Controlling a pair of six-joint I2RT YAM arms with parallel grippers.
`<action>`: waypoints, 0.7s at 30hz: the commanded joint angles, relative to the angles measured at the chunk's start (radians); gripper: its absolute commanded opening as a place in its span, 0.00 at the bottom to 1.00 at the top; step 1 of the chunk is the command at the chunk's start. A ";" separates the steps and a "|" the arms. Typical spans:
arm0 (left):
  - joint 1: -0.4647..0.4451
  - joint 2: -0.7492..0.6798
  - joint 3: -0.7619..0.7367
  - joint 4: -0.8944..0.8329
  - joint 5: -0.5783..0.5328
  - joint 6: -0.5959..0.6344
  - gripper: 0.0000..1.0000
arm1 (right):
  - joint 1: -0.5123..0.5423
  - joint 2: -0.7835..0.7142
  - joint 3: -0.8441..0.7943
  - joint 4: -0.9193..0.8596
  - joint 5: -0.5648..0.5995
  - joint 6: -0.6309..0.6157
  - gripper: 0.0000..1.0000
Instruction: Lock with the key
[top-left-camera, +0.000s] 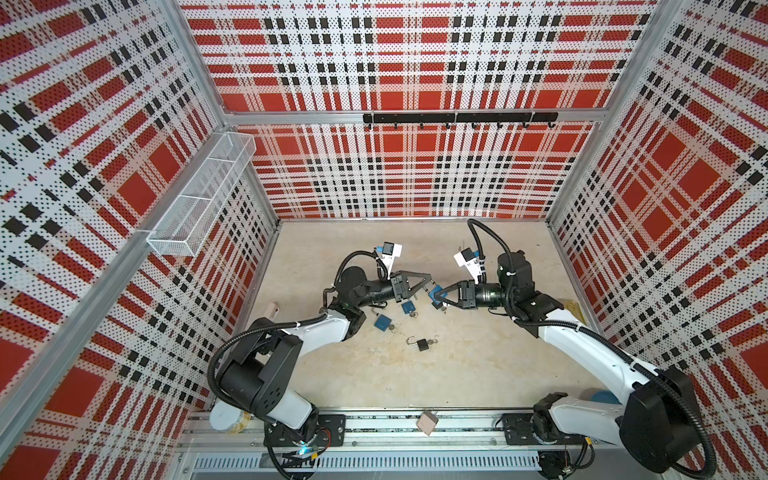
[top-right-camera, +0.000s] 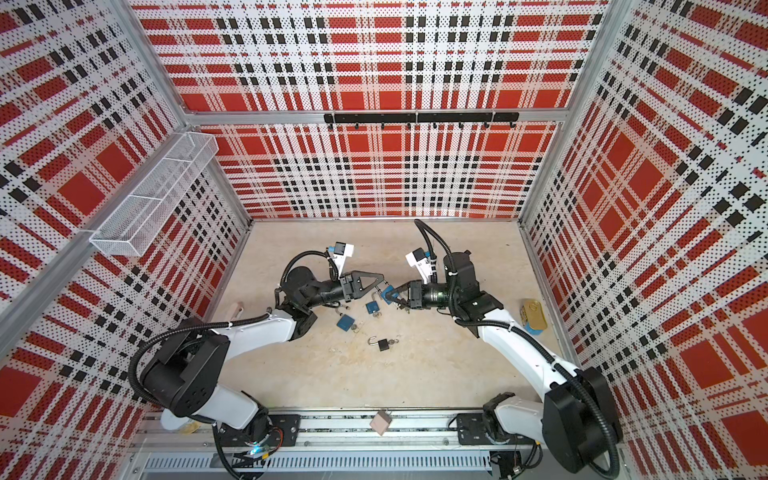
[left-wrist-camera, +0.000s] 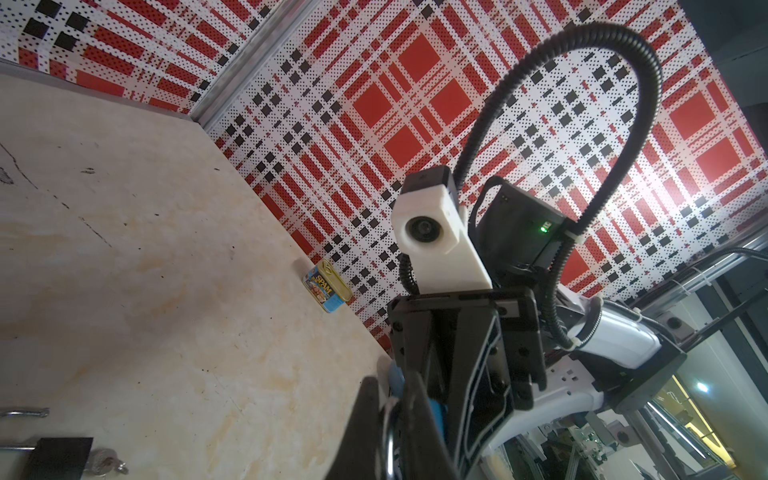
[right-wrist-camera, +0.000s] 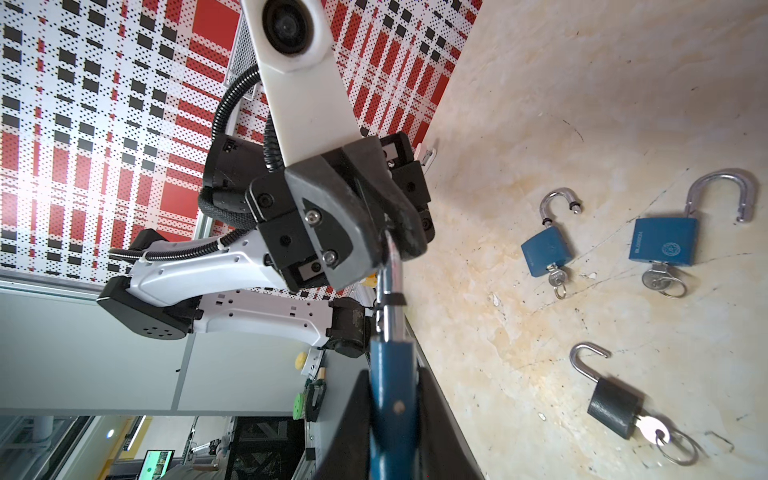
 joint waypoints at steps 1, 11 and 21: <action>-0.031 0.034 -0.036 -0.218 -0.058 0.095 0.00 | 0.032 -0.032 0.042 0.288 -0.162 0.017 0.00; -0.055 -0.004 -0.059 -0.235 -0.084 0.103 0.00 | 0.008 -0.022 0.034 0.367 -0.134 0.069 0.00; -0.095 -0.009 -0.074 -0.239 -0.117 0.102 0.00 | 0.003 0.012 0.020 0.505 -0.154 0.159 0.00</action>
